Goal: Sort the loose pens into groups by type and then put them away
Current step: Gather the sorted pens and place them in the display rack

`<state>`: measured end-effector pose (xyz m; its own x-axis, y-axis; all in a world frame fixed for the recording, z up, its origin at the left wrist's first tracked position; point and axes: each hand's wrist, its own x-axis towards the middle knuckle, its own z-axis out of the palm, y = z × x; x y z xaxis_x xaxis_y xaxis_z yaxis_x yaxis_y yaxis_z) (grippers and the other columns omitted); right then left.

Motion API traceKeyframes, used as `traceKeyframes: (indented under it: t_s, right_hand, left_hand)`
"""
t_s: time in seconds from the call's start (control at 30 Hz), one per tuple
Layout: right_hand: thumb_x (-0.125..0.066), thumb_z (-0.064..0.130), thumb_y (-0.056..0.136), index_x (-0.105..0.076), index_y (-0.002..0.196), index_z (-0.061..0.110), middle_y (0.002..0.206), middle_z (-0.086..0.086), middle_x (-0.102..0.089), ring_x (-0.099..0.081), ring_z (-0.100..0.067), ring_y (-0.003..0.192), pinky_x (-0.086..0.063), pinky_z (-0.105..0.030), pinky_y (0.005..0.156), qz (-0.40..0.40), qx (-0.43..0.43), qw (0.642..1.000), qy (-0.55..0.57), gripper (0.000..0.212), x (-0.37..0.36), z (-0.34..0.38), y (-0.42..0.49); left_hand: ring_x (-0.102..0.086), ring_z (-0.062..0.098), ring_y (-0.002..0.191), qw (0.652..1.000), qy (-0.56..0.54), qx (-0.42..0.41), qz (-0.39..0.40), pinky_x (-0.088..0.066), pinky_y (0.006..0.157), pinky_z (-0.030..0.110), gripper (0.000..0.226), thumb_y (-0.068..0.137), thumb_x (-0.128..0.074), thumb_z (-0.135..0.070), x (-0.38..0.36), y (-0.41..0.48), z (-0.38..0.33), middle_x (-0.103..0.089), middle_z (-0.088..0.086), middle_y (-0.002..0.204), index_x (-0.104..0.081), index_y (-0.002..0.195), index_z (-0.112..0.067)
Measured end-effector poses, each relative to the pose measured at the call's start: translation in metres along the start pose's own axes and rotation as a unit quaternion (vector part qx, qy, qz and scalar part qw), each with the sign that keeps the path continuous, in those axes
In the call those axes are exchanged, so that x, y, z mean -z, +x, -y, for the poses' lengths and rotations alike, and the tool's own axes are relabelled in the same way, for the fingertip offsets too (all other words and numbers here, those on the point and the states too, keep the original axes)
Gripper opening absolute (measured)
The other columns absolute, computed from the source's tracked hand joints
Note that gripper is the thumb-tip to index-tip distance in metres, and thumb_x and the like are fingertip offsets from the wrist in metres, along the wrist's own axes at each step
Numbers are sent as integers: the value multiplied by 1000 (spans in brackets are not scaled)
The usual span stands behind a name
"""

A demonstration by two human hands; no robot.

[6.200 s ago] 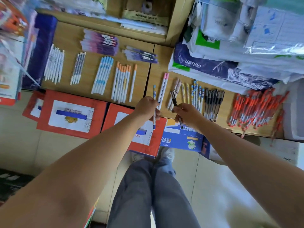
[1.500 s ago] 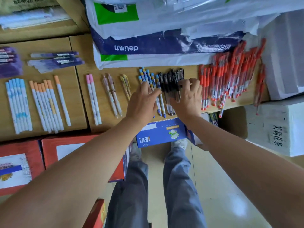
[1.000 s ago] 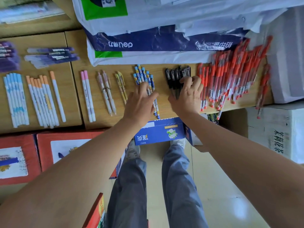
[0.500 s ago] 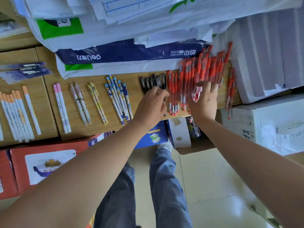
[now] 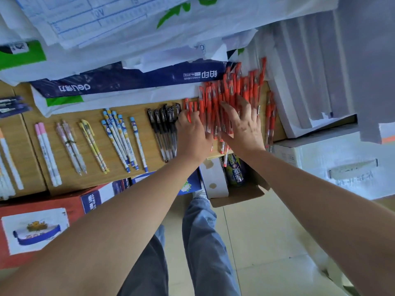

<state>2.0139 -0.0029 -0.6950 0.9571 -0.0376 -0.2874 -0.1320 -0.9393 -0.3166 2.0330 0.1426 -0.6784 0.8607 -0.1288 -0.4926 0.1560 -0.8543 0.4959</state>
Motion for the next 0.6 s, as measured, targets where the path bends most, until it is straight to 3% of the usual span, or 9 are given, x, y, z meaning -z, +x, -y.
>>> traceKeyframes:
  t_s: [0.07, 0.17, 0.33, 0.6]
  right_hand:
    - [-66, 33, 81, -35, 143, 22, 144, -13, -30, -37, -32, 122, -39, -45, 99, -19, 6, 1000, 23, 70, 3, -7, 1]
    - [-66, 33, 80, -40, 137, 10, 133, -17, -38, -40, -33, 117, -40, -45, 100, -57, -61, 996, 35, 67, 8, -15, -3]
    - [-67, 33, 81, -37, 131, 1, 132, -19, -34, -34, -34, 121, -34, -44, 102, -1, -152, 985, 78, 67, 9, -15, -11]
    - [-65, 10, 80, -44, 126, 0, 129, -20, -40, -39, -35, 118, -38, -42, 101, -32, -147, 982, 115, 52, 13, -30, -2]
  left_hand:
    - [-28, 34, 135, 1000, -17, 7, -11, -23, 114, 34, 60, 88, -60, -15, -1, 2, 1, -27, 23, 144, -34, 141, -1]
    - [-31, 33, 135, 999, -22, 7, -24, -23, 112, 31, 62, 87, -61, -12, -3, 2, 3, -31, 22, 144, -33, 141, 1]
    - [-28, 35, 137, 999, -24, 13, -21, -24, 115, 36, 65, 88, -61, -15, -7, 2, -1, -28, 24, 146, -30, 142, 2]
    - [-25, 34, 138, 999, -19, -38, -3, -18, 116, 31, 68, 89, -59, -17, -22, 2, -19, -28, 24, 146, -26, 143, 6]
